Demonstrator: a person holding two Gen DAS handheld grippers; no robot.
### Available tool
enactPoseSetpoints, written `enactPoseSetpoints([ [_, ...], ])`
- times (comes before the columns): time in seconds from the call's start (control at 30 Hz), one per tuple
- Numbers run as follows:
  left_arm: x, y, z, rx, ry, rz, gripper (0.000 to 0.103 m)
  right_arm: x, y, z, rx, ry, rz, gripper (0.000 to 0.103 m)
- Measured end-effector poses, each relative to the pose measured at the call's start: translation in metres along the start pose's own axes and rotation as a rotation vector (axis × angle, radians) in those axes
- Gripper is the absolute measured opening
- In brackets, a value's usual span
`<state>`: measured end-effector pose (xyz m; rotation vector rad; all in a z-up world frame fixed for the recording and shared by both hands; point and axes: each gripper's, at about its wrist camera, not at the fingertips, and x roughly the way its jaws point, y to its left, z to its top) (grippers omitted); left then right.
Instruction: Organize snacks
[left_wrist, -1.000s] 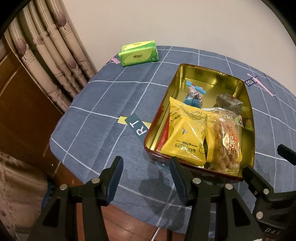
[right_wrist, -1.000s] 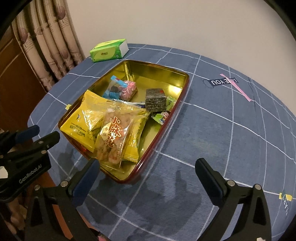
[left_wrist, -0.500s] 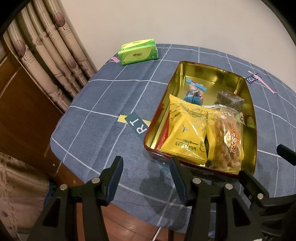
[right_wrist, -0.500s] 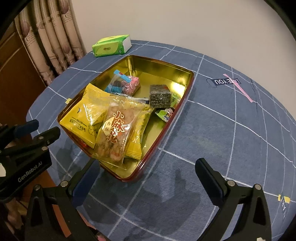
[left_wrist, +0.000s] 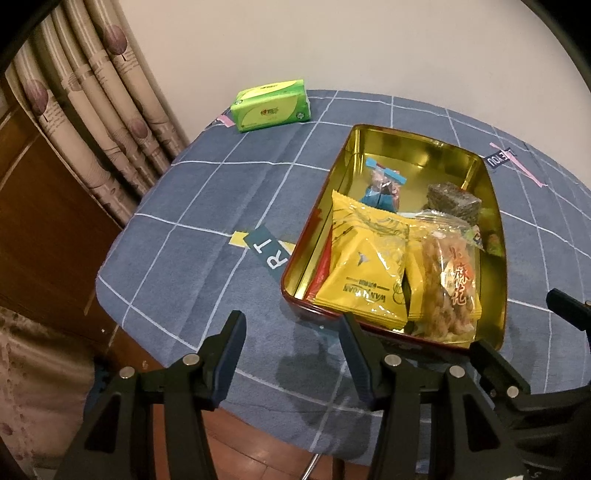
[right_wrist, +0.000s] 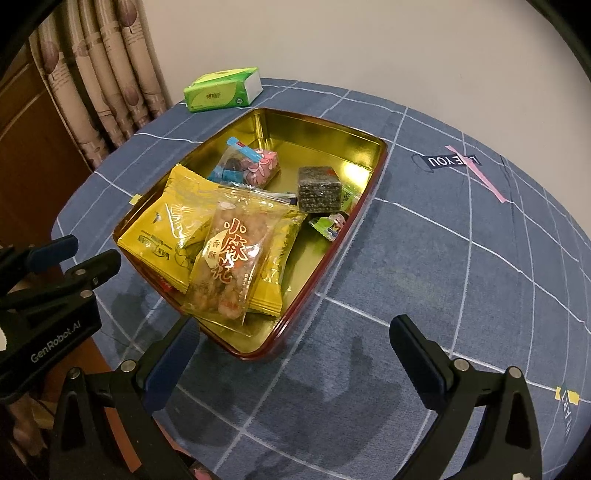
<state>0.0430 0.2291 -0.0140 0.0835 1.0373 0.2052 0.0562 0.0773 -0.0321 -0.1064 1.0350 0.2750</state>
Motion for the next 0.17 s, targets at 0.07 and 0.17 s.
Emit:
enactPoseSetpoints([
  [0.07, 0.0003, 0.0001, -0.0001, -0.002, 0.001, -0.001, 0.053, 0.0, 0.0008, -0.0004, -0.001, -0.001, -0.002, 0.102],
  [0.17, 0.0015, 0.0005, 0.0002, -0.004, 0.007, 0.001, 0.053, -0.0002, 0.0015, -0.0006, 0.001, -0.004, -0.003, 0.102],
])
